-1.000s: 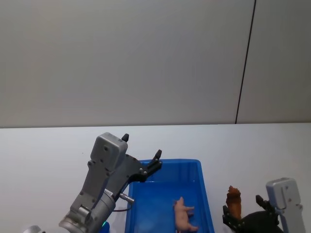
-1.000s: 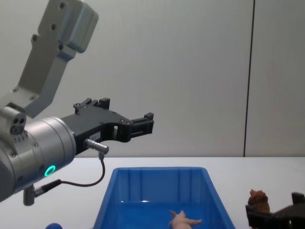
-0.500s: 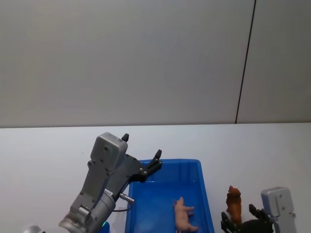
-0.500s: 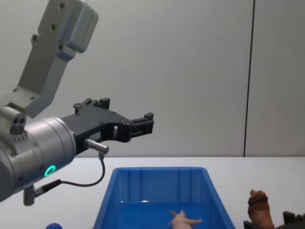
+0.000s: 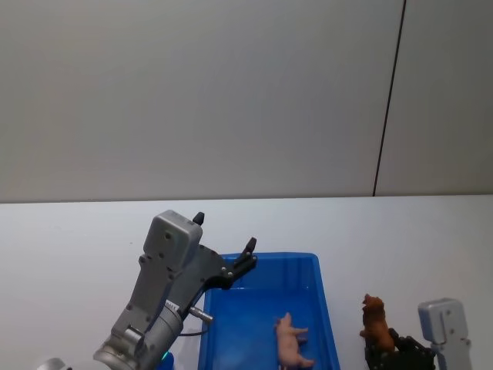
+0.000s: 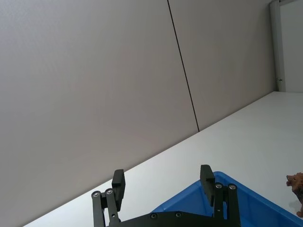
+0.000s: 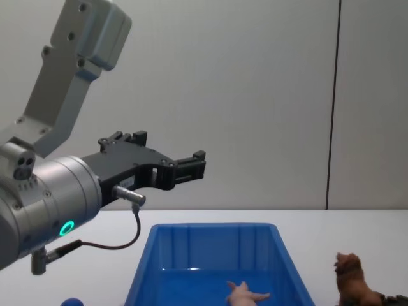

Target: Pick up the two dolls from the table and place them into the box.

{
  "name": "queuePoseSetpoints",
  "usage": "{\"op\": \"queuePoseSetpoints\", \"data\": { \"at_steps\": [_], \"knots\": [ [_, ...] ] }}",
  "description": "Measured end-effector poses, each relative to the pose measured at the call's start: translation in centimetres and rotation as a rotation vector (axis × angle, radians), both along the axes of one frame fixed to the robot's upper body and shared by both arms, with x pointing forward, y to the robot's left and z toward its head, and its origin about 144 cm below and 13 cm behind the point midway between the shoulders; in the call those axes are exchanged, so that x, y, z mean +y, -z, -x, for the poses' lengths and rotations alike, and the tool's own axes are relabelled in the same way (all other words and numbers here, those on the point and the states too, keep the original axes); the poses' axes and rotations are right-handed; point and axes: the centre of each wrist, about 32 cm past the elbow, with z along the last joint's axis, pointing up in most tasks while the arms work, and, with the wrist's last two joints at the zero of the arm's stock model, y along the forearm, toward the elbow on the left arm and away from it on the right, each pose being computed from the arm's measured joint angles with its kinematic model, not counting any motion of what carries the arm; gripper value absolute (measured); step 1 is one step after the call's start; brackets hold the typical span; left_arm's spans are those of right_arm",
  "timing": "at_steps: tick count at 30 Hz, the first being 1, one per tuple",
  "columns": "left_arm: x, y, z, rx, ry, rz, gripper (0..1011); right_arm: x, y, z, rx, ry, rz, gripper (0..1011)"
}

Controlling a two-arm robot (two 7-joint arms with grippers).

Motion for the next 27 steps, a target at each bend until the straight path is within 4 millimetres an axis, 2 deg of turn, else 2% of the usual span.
{"op": "queuePoseSetpoints", "data": {
  "at_steps": [4, 15, 27],
  "knots": [
    [0.0, 0.0, 0.0, 0.000, 0.000, 0.000, 1001, -0.2, 0.0, -0.1, -0.005, 0.006, -0.004, 332],
    [0.0, 0.0, 0.0, 0.000, 0.000, 0.000, 1001, -0.8, -0.7, -0.2, -0.043, 0.008, -0.008, 332],
    [0.0, 0.0, 0.0, 0.000, 0.000, 0.000, 1001, -0.8, -3.1, -0.9, -0.137, -0.062, -0.030, 332]
  ]
}}
